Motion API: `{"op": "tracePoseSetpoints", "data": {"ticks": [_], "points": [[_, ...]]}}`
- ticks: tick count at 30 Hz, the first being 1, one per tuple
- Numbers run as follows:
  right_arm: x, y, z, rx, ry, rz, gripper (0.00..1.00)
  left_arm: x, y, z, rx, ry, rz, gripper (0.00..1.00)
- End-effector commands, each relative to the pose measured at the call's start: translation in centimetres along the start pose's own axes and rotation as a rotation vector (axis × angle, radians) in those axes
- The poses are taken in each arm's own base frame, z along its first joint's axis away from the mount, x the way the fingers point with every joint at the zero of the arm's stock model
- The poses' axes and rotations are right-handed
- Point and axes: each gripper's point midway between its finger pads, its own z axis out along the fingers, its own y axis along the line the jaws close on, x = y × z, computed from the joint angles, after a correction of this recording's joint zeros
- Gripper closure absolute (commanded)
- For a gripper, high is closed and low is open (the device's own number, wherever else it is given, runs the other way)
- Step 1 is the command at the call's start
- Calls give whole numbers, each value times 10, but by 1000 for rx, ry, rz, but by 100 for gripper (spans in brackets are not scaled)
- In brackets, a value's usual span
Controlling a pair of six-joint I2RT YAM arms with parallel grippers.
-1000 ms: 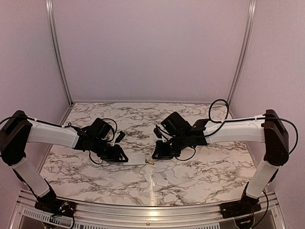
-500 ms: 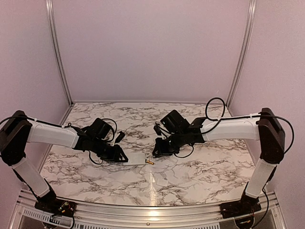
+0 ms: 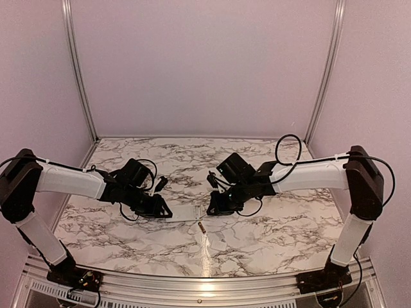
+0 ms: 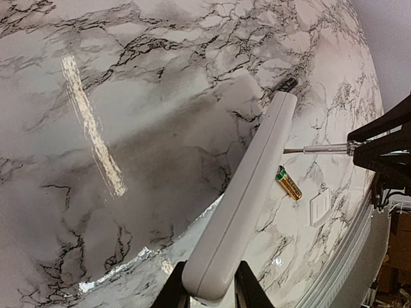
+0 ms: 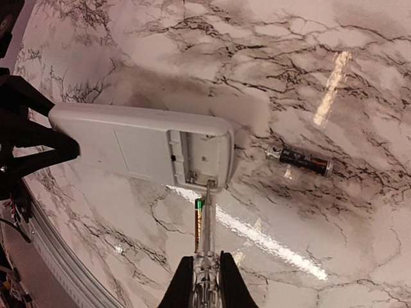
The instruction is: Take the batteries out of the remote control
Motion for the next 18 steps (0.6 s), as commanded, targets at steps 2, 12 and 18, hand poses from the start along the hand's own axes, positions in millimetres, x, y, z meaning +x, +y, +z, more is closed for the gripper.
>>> {"op": "tracePoseSetpoints", "data": {"ticks": [2,12,18], "points": [[4,23,-12,-67,5,-39,100,34,54,1,-228,87,-92,100],[-17,29,-58,-34,-93,-38,100,37,58,-1,-254,98,-115,100],[-36,12,-96,13,-214,20,100,38,61,-6,-299,120,-153,66]]}}
